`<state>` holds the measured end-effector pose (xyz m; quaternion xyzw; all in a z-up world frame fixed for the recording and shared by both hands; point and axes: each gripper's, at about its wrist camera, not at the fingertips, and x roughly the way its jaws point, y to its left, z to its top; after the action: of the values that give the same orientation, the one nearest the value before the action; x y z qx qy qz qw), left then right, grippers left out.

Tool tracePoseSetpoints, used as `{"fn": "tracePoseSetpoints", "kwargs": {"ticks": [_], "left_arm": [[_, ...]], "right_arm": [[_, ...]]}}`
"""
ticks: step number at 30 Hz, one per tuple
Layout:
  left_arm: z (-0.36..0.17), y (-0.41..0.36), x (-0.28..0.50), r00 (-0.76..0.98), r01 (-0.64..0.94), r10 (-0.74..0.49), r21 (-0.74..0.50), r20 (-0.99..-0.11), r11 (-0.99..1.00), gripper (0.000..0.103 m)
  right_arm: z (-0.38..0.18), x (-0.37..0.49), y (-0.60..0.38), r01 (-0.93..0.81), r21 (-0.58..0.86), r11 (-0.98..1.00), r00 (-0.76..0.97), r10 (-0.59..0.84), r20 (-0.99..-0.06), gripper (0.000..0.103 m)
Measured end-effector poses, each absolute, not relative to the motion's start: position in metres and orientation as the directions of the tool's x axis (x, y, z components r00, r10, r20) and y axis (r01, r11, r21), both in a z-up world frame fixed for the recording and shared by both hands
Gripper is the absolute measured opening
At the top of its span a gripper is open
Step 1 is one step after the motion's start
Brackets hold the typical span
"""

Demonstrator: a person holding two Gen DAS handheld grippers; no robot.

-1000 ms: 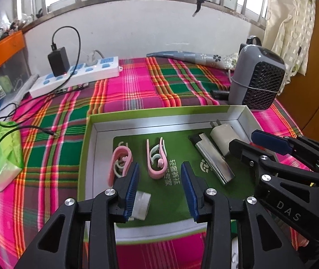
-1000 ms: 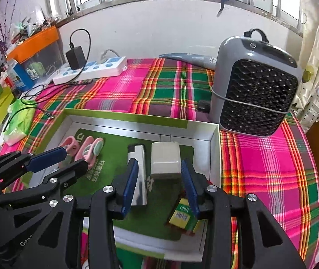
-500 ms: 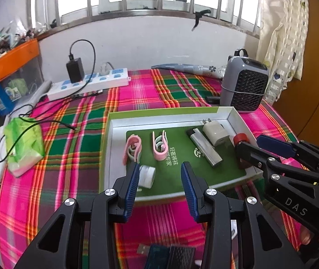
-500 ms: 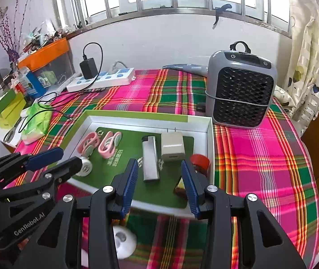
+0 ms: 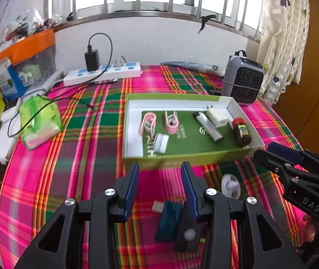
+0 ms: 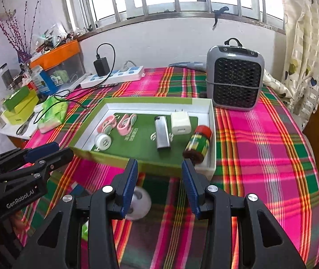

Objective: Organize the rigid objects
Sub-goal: 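Withdraw both tools from the box toward the remaining items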

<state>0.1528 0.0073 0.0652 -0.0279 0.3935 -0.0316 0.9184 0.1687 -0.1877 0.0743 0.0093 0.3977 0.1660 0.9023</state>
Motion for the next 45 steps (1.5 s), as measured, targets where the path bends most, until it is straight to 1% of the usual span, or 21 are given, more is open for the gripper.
{"fn": "tracePoseSetpoints", "kwargs": {"ticks": [2,5,14,21,25,29,38,45], "left_arm": [[0.063,0.012,0.147,0.686,0.027,-0.076,-0.079,-0.724,0.997,0.038],[0.061,0.018,0.136,0.687,0.019,-0.086,-0.100,-0.722,0.995,0.038],[0.046,0.031,0.112,0.662,0.011,-0.102,-0.126,-0.743,0.992,0.038],[0.042,0.039,0.102,0.660,0.015,-0.130,-0.160,-0.740,0.987,0.038],[0.040,0.043,0.098,0.659,0.018,-0.137,-0.166,-0.739,0.986,0.038],[0.038,0.046,0.095,0.655,0.024,-0.145,-0.171,-0.741,0.985,0.038],[0.032,0.052,0.094,0.642,0.024,-0.160,-0.189,-0.750,0.982,0.038],[0.030,0.053,0.095,0.636,0.026,-0.167,-0.195,-0.753,0.980,0.038]], "right_arm": [[0.073,0.162,-0.186,-0.309,0.152,0.939,0.623,0.320,-0.713,0.043],[0.071,0.152,-0.182,-0.329,0.167,0.930,0.612,0.344,-0.712,0.047],[0.060,0.126,-0.166,-0.429,0.222,0.876,0.551,0.448,-0.704,0.048],[0.052,0.112,-0.147,-0.539,0.221,0.813,0.490,0.516,-0.702,0.049],[0.047,0.109,-0.138,-0.564,0.196,0.802,0.485,0.514,-0.708,0.049],[0.036,0.110,-0.129,-0.583,0.168,0.795,0.458,0.493,-0.740,0.049],[0.028,0.110,-0.123,-0.606,0.125,0.785,0.449,0.468,-0.761,0.050],[0.029,0.110,-0.118,-0.625,0.079,0.776,0.469,0.455,-0.757,0.050]]}}
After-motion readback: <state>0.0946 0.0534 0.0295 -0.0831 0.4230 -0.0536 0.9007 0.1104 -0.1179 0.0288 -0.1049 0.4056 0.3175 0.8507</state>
